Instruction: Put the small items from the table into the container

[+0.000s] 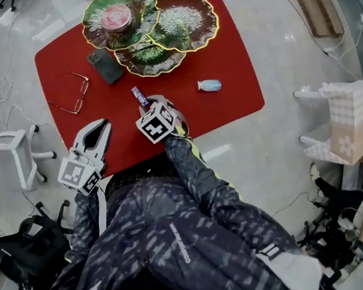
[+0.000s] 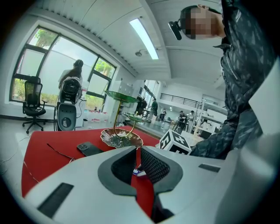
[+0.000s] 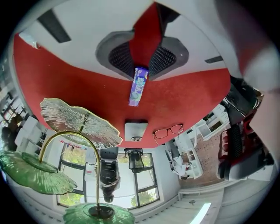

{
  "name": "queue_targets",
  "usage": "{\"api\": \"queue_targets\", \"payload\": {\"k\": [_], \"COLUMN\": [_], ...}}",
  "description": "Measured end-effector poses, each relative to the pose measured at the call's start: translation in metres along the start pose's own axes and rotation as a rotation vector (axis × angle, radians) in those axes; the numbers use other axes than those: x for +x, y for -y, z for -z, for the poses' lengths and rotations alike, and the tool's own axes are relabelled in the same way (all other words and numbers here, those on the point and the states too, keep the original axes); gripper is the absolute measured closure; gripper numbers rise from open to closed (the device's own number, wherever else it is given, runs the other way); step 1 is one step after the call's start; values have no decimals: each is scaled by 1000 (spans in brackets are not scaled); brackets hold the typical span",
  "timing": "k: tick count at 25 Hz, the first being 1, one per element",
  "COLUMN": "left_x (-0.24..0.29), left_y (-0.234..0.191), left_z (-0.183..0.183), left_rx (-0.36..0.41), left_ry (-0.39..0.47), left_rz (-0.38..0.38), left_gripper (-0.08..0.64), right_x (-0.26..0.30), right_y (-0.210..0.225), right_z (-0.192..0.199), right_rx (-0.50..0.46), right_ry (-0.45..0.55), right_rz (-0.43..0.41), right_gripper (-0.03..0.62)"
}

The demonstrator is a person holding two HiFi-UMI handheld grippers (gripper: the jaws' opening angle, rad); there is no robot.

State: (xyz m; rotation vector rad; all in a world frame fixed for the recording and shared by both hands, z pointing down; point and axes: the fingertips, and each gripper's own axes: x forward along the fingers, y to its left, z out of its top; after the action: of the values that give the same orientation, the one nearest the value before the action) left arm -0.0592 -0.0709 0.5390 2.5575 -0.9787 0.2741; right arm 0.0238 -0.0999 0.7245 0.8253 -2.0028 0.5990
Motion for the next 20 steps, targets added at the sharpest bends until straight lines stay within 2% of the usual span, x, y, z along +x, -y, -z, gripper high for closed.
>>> {"api": "queue_targets", "payload": {"k": [7,12,20], "left_x": [3,8,18], "left_y": [3,3,4], "left_z": [-9,-19,-34], "left_rx": [14,26,39], "left_ry": [9,24,53], "left_rz": [4,8,22], "left_gripper": [537,537,537], "right_x": [-2,-8,-31], "right_y": [1,1,-6], "right_z": [1,11,2], "right_rx": [11,63,98], "right_ry": [-4,-21,34], "right_rz": [-37,-60,-93], "right_gripper": [494,495,495]}}
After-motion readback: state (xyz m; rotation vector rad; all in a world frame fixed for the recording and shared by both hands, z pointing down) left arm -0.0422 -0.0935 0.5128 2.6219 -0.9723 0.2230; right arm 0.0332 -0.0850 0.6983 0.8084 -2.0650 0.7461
